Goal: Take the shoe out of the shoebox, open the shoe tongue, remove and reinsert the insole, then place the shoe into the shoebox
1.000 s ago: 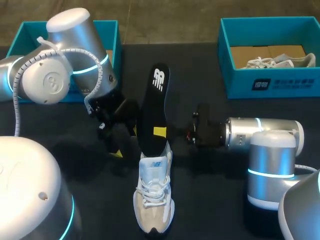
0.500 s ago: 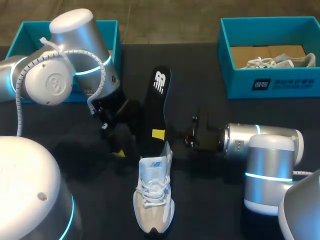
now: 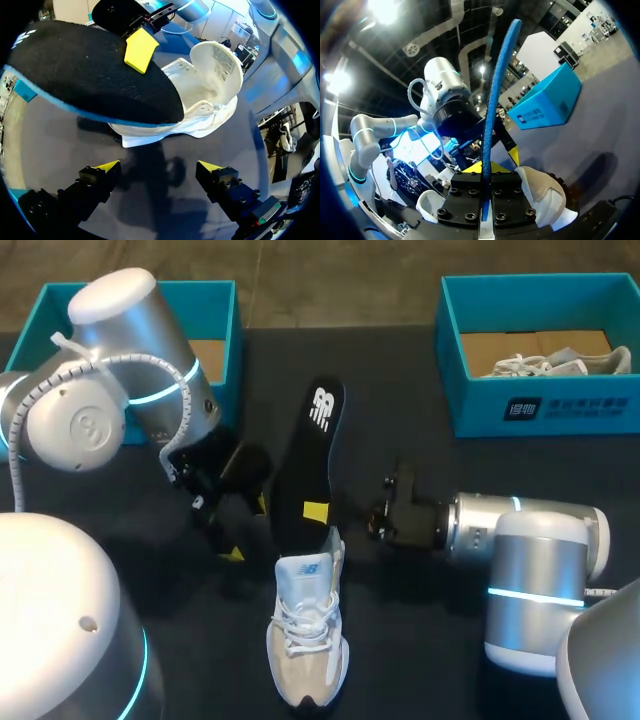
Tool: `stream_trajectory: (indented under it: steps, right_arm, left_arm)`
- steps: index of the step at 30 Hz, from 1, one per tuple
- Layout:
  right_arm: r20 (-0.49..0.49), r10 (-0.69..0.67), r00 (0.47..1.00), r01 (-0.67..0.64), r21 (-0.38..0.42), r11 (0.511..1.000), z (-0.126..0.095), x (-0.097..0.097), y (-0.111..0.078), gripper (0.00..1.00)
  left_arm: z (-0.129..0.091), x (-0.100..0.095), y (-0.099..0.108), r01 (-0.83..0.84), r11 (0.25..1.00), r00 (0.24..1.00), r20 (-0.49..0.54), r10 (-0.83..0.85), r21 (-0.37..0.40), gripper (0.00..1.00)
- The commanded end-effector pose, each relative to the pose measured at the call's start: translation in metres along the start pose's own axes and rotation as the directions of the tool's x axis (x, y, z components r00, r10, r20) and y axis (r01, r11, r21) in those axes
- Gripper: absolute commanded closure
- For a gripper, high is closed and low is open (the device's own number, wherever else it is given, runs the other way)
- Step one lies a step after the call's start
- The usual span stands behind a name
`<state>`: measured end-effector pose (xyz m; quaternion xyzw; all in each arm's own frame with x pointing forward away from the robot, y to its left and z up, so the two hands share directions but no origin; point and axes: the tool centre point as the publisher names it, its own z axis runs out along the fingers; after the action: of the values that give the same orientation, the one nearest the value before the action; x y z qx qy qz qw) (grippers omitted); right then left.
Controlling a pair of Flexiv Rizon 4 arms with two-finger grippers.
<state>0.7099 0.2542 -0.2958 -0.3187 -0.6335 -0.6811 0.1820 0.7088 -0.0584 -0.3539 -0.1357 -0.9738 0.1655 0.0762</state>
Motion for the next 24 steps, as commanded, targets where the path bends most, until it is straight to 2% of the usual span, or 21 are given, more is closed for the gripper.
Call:
stream_trajectory:
  steps: [1, 11, 24]
  right_arm:
    - [0.025, -0.019, 1.0, 0.019, 0.001, 1.0, 0.004, 0.009, 0.002, 1.0]
    - [0.043, 0.016, 0.999, -0.017, 0.007, 1.0, 0.001, 0.0, -0.01, 1.0]
    - [0.062, 0.039, 0.997, -0.039, -0.008, 0.999, -0.008, 0.0, -0.021, 1.0]
  left_arm:
    - [0.003, 0.004, -0.003, -0.006, 1.0, 1.0, 0.009, 0.006, -0.005, 0.0]
    - [0.006, 0.006, -0.005, -0.011, 1.0, 1.0, 0.008, 0.011, -0.009, 0.0]
    - [0.006, 0.006, -0.005, -0.011, 1.0, 1.0, 0.008, 0.011, -0.009, 0.0]
